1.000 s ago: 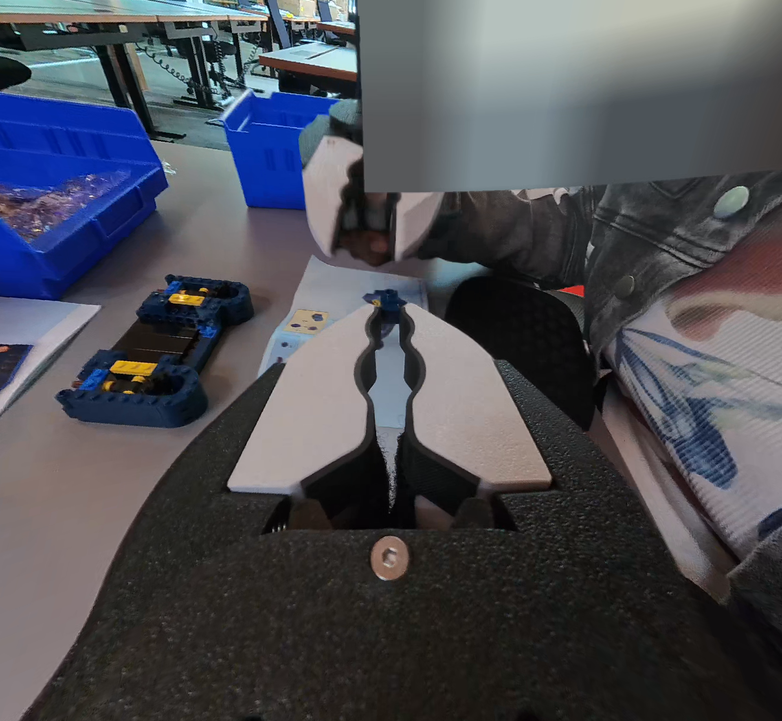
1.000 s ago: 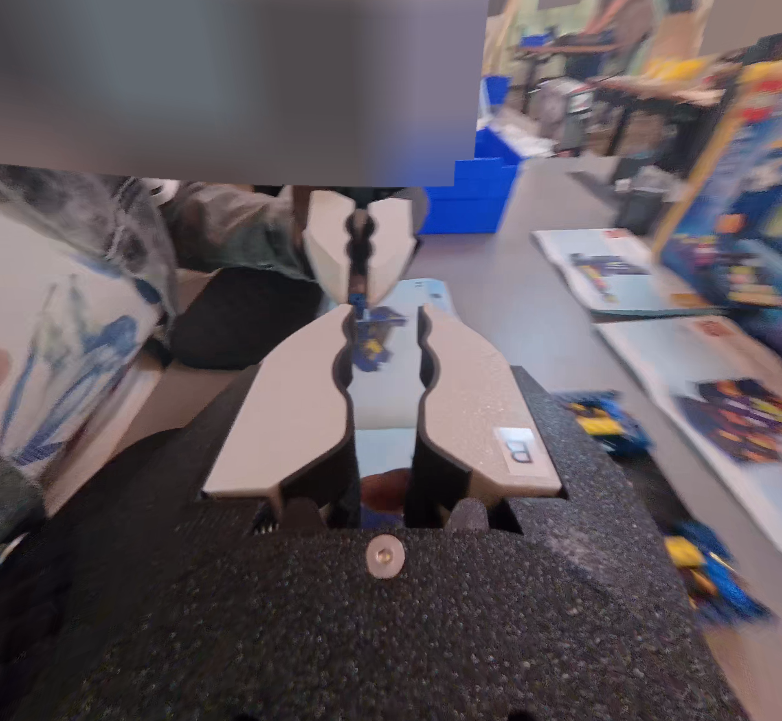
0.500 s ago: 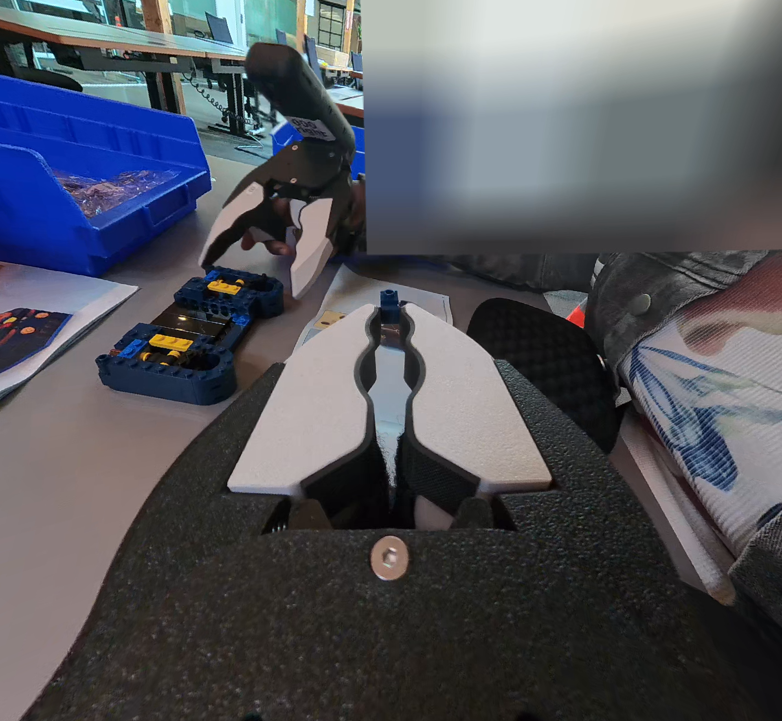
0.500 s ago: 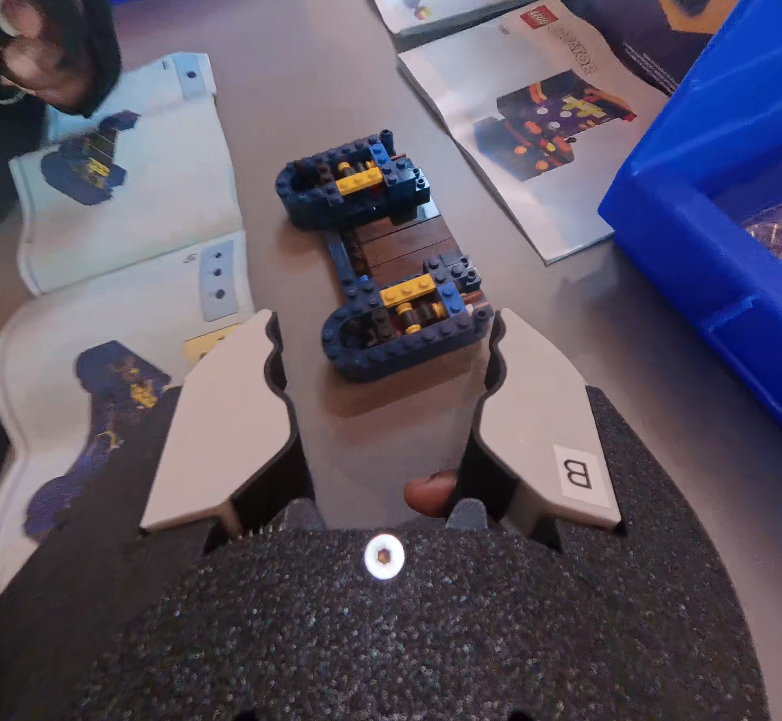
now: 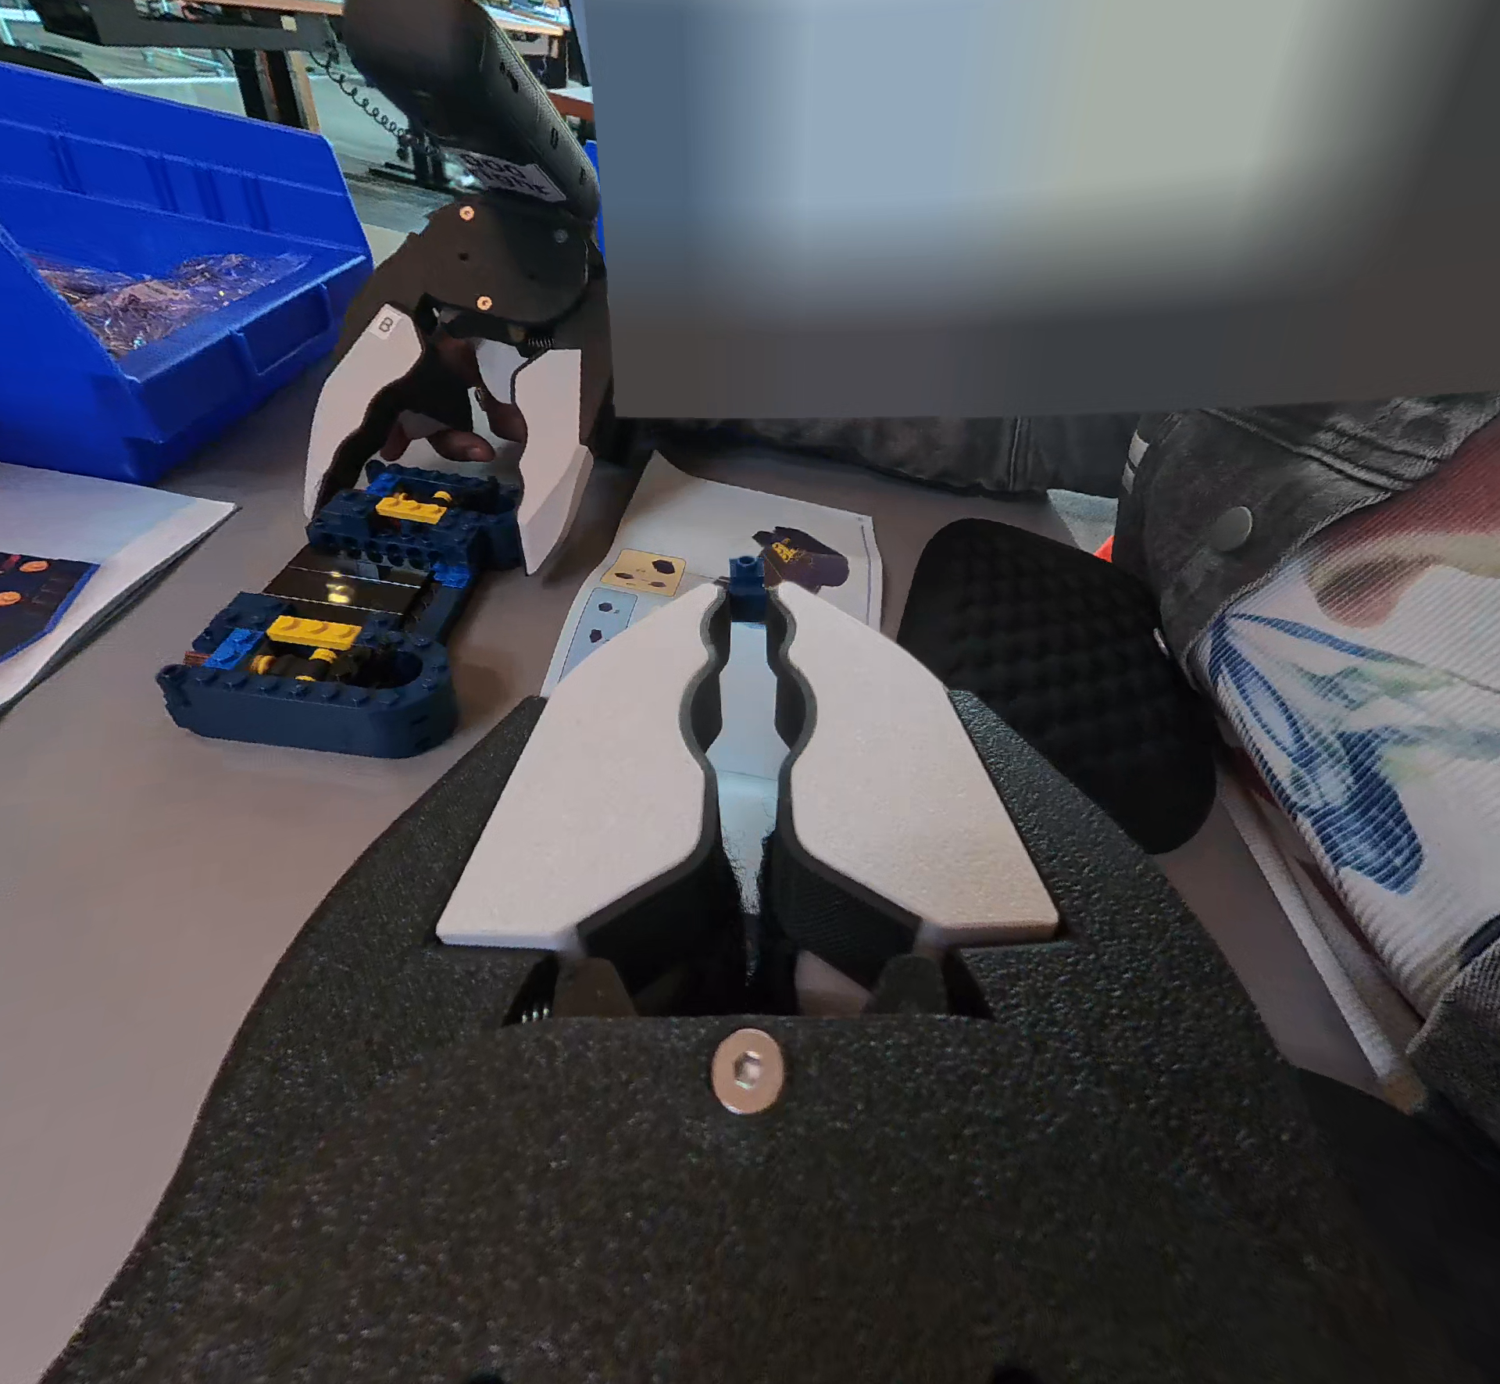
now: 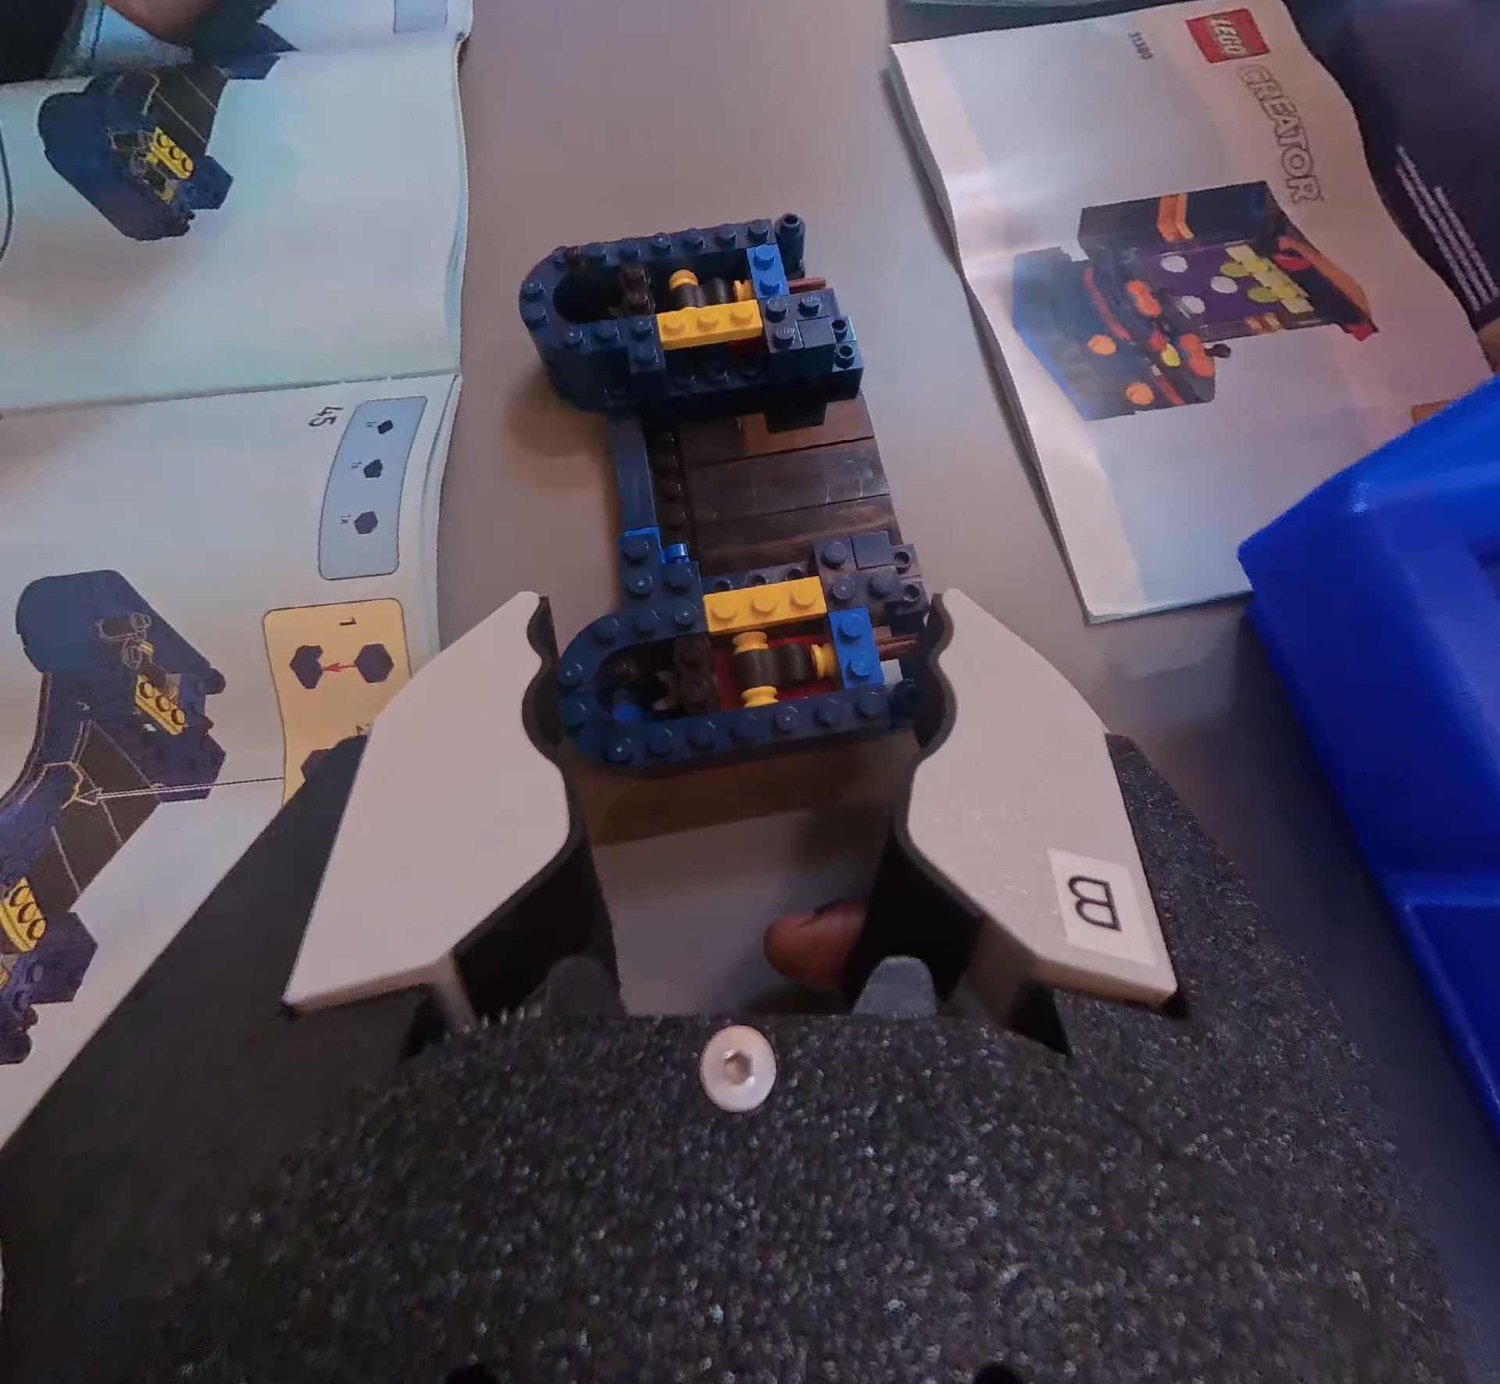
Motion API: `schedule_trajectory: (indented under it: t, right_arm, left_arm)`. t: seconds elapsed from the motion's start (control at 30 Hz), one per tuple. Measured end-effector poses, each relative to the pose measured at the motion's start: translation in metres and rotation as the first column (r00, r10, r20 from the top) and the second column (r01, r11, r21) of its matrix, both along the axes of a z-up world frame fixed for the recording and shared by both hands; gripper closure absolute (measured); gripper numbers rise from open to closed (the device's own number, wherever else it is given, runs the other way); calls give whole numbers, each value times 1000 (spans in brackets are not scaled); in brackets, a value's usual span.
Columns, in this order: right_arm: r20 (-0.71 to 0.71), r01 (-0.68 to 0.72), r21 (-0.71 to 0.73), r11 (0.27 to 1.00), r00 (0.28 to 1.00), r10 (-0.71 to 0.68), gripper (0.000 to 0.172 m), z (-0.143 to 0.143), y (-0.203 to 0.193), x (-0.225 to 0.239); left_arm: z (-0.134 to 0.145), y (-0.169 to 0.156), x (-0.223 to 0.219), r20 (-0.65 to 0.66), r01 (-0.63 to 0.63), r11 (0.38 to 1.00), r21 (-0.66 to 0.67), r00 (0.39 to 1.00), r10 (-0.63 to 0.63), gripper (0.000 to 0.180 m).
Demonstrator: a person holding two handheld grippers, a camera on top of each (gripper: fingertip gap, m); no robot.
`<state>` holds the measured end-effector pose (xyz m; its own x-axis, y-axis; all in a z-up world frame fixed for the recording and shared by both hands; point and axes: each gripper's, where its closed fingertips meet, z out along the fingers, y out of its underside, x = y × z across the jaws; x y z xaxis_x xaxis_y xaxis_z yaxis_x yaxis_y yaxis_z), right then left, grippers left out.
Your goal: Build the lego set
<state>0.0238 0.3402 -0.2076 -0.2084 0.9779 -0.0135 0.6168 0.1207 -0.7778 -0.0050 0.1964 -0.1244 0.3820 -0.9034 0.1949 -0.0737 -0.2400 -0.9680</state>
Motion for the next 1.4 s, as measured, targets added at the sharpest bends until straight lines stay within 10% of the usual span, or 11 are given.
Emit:
schedule_trajectory:
  t: [0.7,0.9,1.4]
  right_arm:
    - [-32,-29,-7,1000,999,29,79,10,-15,-4]
    - [-317,-150,-46,988,940,128,143,94,-37,2]
    - [-156,-244,12,970,957,243,165,82,-81,-25]
  left_arm:
    - [15,65,13,-146,31,988,148,989,-9,173]
    - [10,67,9,-151,1,991,135,988,20,174]
    - [-4,62,13,-206,24,999,37,978,-16,173]
